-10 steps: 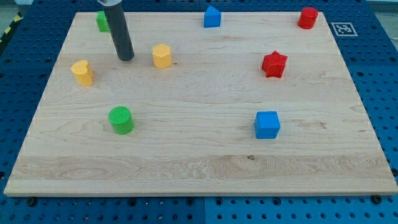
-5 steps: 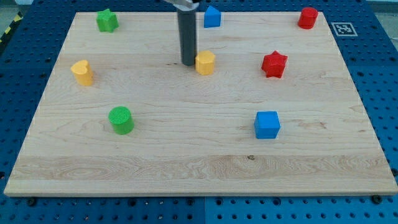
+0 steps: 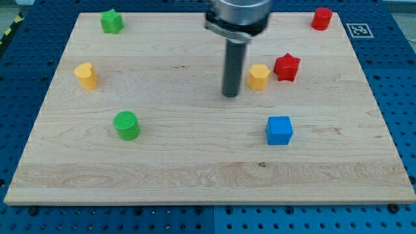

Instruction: Push the yellow hexagon to the center right of the board

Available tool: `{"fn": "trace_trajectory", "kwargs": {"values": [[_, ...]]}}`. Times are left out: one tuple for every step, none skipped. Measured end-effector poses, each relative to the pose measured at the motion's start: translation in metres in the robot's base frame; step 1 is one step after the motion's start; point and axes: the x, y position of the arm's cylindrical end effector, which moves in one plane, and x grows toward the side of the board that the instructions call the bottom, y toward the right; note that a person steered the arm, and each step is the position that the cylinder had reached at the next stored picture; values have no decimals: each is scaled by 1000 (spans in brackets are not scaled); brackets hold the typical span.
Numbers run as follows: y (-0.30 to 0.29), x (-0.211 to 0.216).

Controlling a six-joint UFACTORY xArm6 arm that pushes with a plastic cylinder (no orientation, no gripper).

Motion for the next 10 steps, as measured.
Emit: {"fn": "trace_trajectory", "kwargs": {"values": [[-14,-43],[26,-44],[63,-22],[91,-2],[113,13],[124,28],[136,35],[157,34],[178,30],[181,23]]}}
